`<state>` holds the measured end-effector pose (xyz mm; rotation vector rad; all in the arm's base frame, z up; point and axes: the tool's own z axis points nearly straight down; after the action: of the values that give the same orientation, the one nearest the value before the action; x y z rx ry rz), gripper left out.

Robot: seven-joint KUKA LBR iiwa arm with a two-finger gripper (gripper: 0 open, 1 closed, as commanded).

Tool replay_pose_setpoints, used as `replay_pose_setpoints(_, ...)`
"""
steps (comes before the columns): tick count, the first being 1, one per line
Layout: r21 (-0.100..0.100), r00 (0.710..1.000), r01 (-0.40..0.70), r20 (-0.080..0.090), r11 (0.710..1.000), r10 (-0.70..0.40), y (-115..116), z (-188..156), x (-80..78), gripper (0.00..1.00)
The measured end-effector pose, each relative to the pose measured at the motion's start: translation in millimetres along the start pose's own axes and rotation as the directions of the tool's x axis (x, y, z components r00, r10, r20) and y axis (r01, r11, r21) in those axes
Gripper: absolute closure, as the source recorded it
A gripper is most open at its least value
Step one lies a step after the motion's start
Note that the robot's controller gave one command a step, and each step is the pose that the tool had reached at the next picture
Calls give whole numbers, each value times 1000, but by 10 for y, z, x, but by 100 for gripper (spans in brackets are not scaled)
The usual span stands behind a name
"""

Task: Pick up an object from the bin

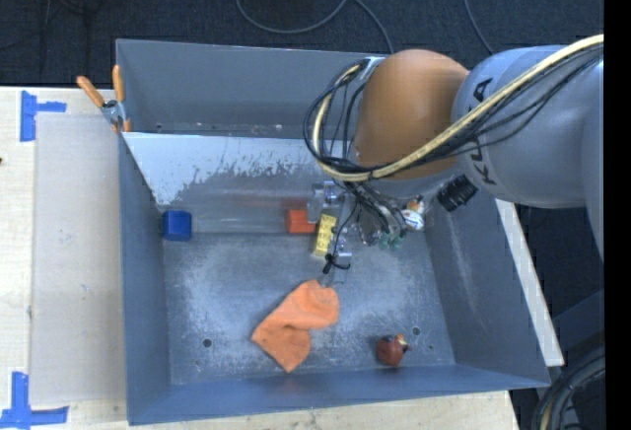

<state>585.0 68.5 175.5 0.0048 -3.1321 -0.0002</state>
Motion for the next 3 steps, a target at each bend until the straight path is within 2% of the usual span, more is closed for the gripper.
replay_pose_setpoints(1,0,1000,-1,8,1000,1,-4,-46,-15,0)
replay_pose_setpoints(2,-1,999,-46,3,999,46,-342,601,571,0)
replay_pose_setpoints(3,2,999,-45,-5,999,45,-201,797,704,0)
